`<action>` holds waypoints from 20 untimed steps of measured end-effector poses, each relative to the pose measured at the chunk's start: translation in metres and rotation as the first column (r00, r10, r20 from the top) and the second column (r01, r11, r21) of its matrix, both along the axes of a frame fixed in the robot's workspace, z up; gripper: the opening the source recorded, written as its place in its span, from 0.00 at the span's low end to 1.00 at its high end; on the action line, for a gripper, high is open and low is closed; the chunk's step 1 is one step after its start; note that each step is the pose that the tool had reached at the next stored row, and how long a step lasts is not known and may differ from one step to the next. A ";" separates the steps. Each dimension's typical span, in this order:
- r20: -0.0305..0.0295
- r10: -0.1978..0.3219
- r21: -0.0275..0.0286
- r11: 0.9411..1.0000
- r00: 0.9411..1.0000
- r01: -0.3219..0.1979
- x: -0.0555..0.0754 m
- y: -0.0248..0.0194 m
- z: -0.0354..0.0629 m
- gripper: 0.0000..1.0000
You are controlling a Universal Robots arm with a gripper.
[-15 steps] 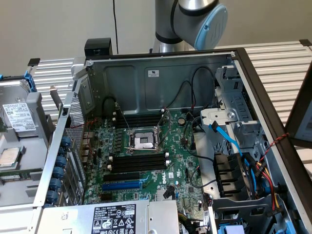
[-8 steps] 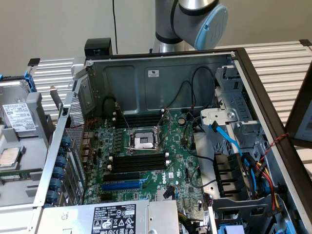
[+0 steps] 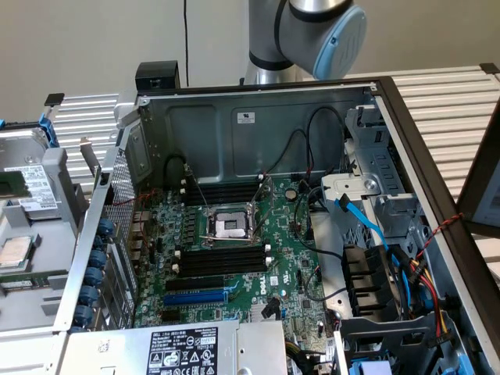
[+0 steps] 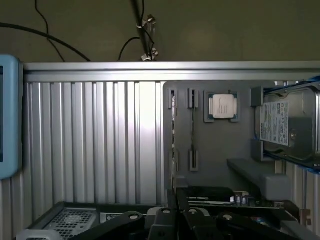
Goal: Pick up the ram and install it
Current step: 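Pick up the ram and move it above insertion slot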
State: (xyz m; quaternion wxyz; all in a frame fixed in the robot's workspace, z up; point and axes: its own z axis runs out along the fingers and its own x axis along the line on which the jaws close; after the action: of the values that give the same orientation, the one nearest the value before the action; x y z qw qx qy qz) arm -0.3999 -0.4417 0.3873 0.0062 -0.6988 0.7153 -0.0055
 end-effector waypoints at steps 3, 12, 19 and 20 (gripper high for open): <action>0.000 0.000 0.000 1.000 1.000 0.000 0.014 0.0000 0.0001 0.12; 0.001 0.000 0.000 1.000 1.000 0.000 0.054 0.0000 0.0000 0.12; 0.001 0.000 0.000 1.000 1.000 0.000 0.087 0.0000 0.0001 0.12; 0.001 0.000 0.000 1.000 1.000 0.000 0.092 0.0000 0.0002 0.12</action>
State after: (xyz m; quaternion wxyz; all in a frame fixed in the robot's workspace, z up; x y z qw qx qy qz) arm -0.3081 -0.4417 0.3875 0.0066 -0.6988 0.7153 -0.0060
